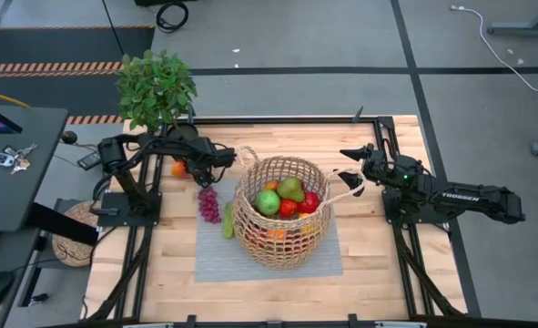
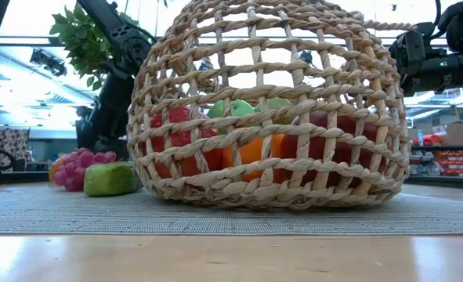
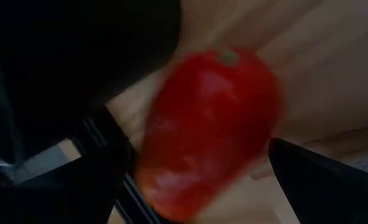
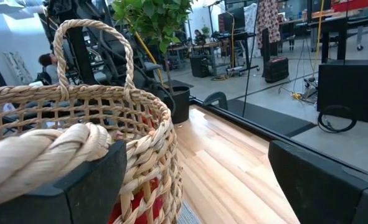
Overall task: Build produce basket
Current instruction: Put the red mango into the brown basket
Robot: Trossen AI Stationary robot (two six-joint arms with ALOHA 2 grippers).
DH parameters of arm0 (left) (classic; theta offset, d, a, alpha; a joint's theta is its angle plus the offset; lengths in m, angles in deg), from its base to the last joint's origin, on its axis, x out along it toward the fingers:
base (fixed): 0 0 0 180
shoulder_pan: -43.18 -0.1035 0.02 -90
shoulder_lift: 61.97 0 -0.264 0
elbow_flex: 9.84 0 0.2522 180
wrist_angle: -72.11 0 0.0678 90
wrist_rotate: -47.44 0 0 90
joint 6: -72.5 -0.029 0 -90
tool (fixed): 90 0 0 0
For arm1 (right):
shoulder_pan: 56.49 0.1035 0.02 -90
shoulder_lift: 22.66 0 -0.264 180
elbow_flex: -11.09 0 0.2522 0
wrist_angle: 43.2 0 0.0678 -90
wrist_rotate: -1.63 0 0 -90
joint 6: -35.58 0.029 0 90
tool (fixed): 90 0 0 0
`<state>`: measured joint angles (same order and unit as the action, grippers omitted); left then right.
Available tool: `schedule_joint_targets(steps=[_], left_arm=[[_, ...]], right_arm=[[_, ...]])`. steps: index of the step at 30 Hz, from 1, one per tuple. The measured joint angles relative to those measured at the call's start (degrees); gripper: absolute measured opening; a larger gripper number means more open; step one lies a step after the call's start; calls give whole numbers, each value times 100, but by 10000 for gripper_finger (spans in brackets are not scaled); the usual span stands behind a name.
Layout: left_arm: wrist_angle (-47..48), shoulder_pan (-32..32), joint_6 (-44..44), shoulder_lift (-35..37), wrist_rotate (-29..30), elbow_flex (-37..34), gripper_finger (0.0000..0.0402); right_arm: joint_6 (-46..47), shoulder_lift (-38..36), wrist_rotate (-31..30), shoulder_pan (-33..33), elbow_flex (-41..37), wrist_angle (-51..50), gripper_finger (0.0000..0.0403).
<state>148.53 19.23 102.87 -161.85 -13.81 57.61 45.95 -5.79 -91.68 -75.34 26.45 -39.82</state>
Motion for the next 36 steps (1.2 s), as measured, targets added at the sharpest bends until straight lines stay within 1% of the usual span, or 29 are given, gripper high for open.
schedule_joint_targets(steps=[1,5,10,12,15,21,24,26,32,36], left_arm=[[22,4,0,0,102,-2,389],[28,-2,-242,0,150,-2,389],[-5,3,-610,0,-118,-2,388],[-9,7,-706,0,-168,-2,382],[-3,4,-708,0,-168,-2,357],[3,7,-702,5,-232,-2,290],[20,39,-698,51,-386,-2,266],[12,114,-677,137,-471,1,256],[30,295,-506,525,-868,239,260],[48,299,-290,845,-1087,548,259]], right_arm=[[0,0,0,0,0,-2,394],[0,2,0,0,0,3,394],[0,2,0,0,0,9,394],[0,2,0,0,0,11,394],[0,2,0,0,0,11,394],[0,2,0,1,0,11,394],[0,2,0,0,0,11,394],[0,2,0,0,0,11,394],[0,2,0,0,0,19,394],[0,0,0,0,0,27,394]])
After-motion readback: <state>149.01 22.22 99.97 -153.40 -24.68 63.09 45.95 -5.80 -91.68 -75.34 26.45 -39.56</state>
